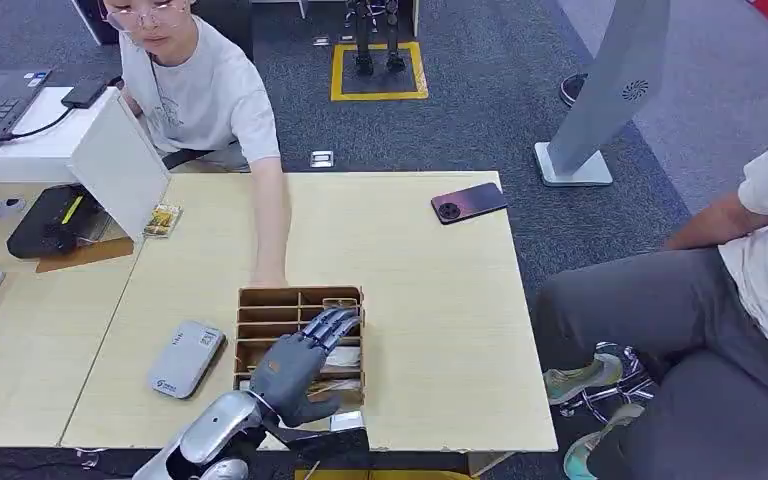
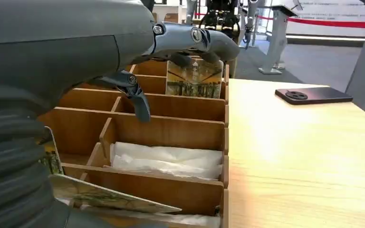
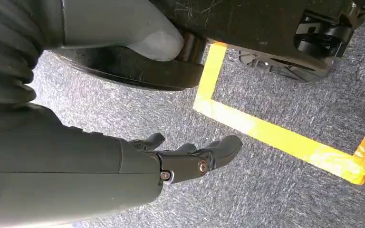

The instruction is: Pass the card to the sensor for recognition and then transmit it.

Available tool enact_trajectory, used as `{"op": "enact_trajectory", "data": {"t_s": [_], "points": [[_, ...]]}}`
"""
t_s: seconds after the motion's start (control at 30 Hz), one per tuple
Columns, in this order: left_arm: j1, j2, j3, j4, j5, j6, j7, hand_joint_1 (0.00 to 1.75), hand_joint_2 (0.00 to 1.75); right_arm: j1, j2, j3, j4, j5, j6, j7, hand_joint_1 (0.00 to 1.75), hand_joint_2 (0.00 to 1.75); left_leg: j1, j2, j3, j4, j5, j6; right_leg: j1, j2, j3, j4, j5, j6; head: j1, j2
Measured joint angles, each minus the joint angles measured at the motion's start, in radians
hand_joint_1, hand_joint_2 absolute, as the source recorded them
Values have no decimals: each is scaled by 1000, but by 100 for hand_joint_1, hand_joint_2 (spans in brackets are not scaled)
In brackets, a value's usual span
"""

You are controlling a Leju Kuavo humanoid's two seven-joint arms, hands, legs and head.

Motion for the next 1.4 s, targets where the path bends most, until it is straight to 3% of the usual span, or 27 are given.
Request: {"op": "enact_trajectory", "data": {"t_s": [0.13,0.33,0.63,0.93,1.23,1.4], "points": [[0,0,0,-4,31,-1,-16,0,175,0,0,-1,0,-1,0,-1,0,175,0,0,0,0,0,0,0,0,0,0,0,0,0,0],[0,17,0,-68,238,-80,-113,0,175,2,0,-10,0,-12,-1,-7,0,175,0,0,0,0,0,0,0,0,0,0,0,0,0,0],[-3,81,0,-161,254,-77,-137,0,175,3,0,-26,0,-21,0,-15,0,175,0,0,0,0,0,0,0,0,0,0,0,0,0,0],[-15,155,38,-207,113,17,-40,0,175,3,0,-31,0,-11,0,-17,0,175,0,0,0,0,0,0,0,0,0,0,0,0,0,0],[-6,166,108,-199,16,54,22,0,175,1,0,-31,0,6,0,-9,0,175,0,0,0,0,0,0,0,0,0,0,0,0,0,0],[7,166,140,-183,19,53,16,0,175,1,1,-31,0,7,0,-6,0,175,0,0,0,0,0,0,0,0,0,0,0,0,0,0]]}}
